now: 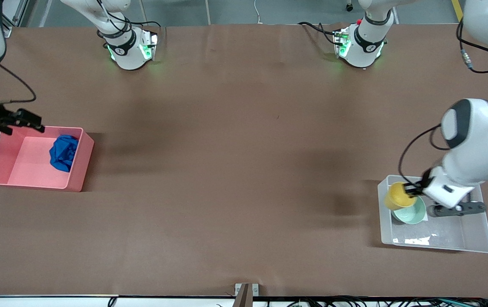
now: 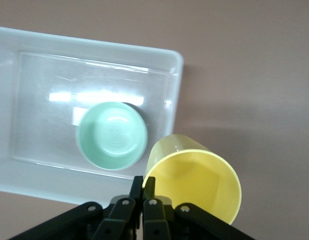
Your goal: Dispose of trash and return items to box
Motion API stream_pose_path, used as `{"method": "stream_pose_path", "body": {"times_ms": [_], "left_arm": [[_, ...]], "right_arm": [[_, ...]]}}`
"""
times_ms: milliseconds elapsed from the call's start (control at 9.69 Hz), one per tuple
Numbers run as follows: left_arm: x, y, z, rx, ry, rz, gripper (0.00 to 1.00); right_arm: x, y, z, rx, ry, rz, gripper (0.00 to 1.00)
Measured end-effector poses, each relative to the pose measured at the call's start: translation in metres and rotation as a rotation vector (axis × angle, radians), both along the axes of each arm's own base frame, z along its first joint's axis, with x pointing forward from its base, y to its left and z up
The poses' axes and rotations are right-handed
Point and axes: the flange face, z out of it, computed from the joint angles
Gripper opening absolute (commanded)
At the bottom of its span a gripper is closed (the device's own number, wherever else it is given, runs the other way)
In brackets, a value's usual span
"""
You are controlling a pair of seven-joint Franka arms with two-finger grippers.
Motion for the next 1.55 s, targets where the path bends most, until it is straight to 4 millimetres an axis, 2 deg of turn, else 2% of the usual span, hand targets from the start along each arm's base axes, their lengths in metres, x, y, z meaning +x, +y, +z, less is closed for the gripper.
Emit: {"method": "stream_pose_path", "body": {"times_ms": [206, 413, 619, 722, 825, 929, 1032, 1135, 1341, 1548], "left_arm": [[0.003, 0.049, -0.015, 0.002, 0.019, -0.061, 0.0], [0.006, 0.076, -0.047, -0.013, 0.034, -0.083, 0.0], [0.01, 0.094, -0.089, -0.038, 0.046, -0.086, 0.0], [0.012, 0.097, -0.105, -0.048, 0.051, -0.092, 0.01], [0.014, 0.097, -0.116, -0.056, 0.056, -0.093, 0.07], [0.015, 0.097, -0.122, -0.061, 0.061, -0.094, 0.29], [0.015, 0.096, -0.126, -0.064, 0.063, -0.094, 0.81], [0.016, 0.096, -0.127, -0.065, 0.061, -0.094, 1.0], [0.022, 0.098, -0.117, -0.061, 0.035, -0.092, 1.0], [0.033, 0.096, -0.08, -0.043, -0.03, -0.099, 1.0]], "right_arm": [[-0.024, 0.026, 0.038, -0.003, -0.014, 0.024, 1.0], [-0.046, 0.039, 0.068, -0.005, -0.029, 0.047, 1.0], [-0.054, 0.048, 0.1, -0.007, -0.052, 0.035, 1.0], [-0.055, 0.056, 0.118, -0.007, -0.073, 0.028, 1.0], [-0.055, 0.064, 0.129, -0.007, -0.085, 0.024, 1.0], [-0.054, 0.07, 0.135, -0.006, -0.091, 0.029, 1.0], [-0.05, 0.074, 0.136, -0.005, -0.093, 0.033, 1.0], [-0.045, 0.076, 0.135, -0.005, -0.093, 0.036, 1.0], [-0.031, 0.076, 0.134, -0.004, -0.084, 0.036, 1.0], [-0.016, 0.076, 0.134, -0.003, -0.064, 0.036, 1.0]]}}
